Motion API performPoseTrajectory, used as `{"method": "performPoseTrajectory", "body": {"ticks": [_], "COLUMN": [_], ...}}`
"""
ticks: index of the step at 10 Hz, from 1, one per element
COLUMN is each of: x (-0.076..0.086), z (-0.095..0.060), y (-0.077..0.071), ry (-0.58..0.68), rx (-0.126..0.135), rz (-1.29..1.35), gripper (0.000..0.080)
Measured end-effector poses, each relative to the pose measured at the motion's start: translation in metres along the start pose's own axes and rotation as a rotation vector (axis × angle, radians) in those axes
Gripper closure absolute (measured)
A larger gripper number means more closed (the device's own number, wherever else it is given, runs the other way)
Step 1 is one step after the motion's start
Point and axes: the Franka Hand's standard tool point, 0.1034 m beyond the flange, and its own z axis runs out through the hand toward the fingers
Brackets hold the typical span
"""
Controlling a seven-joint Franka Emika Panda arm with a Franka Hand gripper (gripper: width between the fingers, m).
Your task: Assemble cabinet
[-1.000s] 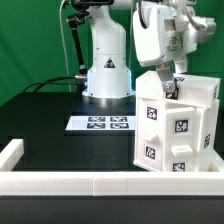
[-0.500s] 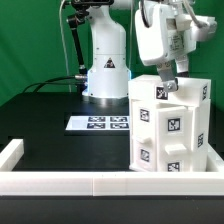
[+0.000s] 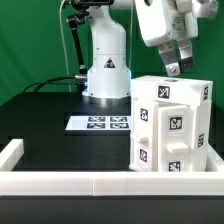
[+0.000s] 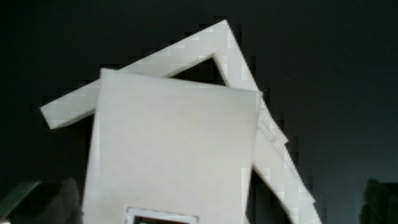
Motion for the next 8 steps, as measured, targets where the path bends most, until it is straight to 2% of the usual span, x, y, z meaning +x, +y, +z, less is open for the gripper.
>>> {"method": "performPoseTrajectory", "body": {"ticks": [2,3,4,7,8], "x": [0.001,0.001,-0.002,-0.012,-0.013], "z": [0.002,0.004,0.003,0.002,0.001], "y": [0.001,0.003,0.0,-0.001,-0.001], "ry": [0.006,0.023,0.043,0.046,0.042], "rx": [-0.01,-0.049,-0.076,-0.116,-0.118], "rz": [-0.062,-0.195,-0.346,-0.721,-0.771], "gripper": [0.0002,0.0002,0.0002,0.0002,0.0002]}}
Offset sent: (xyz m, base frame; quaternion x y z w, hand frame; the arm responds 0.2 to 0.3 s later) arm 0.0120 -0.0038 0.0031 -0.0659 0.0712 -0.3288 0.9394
